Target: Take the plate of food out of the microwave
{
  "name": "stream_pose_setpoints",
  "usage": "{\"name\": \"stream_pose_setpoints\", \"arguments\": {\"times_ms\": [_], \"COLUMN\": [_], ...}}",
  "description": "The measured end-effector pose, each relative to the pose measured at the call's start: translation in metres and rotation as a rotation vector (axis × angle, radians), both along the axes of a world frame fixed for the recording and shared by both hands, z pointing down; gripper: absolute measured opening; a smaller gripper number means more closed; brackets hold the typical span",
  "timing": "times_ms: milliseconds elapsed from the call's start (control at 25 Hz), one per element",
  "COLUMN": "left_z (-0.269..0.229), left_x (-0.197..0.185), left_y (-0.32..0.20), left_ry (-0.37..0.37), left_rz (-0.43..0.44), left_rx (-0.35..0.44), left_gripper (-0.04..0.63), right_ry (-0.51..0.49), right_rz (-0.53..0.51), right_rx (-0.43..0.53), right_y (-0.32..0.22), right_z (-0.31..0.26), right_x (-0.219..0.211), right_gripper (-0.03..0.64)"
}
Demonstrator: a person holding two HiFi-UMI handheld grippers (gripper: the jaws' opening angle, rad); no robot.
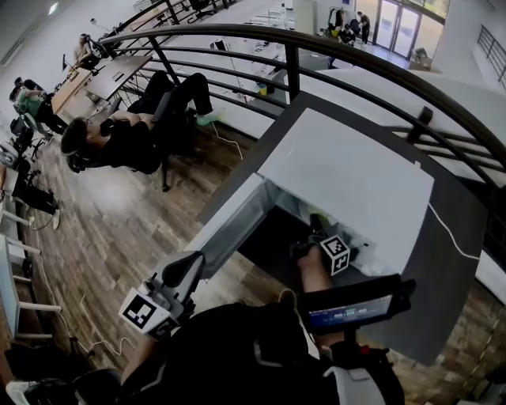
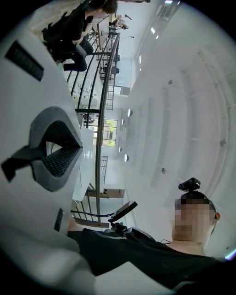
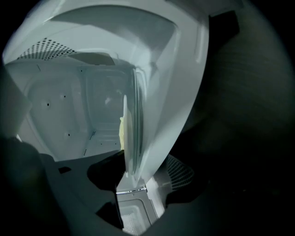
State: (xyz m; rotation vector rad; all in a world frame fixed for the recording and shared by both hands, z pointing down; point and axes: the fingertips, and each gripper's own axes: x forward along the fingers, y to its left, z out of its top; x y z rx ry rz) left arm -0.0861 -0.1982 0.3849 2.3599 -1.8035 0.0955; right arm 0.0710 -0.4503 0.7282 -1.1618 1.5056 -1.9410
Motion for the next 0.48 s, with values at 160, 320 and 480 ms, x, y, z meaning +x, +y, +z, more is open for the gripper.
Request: {"name": "stream_pose_setpoints", "arguments": {"times_ms": [160,320,480], "left_z": [-0.002,-0.001,-0.011], "left_x": [0.007,0.006,0.015], "left_y": [0.003,0.003,-0.005], "left_ry": [-0.003,-0.001,0.039], "left_rz": [0.007,0.010,0.036], "left_rx": [0.000,-0.009,0.041], "left_gripper": [0.005,0.005,0.005], "right_ry": [-0.004,-0.050,-0.075], "right_rz": [0.011,0.036,0.043], "right_rx": [-0.001,-0.024,-0.028], "right_y": [0.002,0.004,0.007], "right_z": [-0.001,-0.001,0.000], "right_x": [0.006,0.007,0.011], "right_gripper": [0.264,0.249,0.208]}}
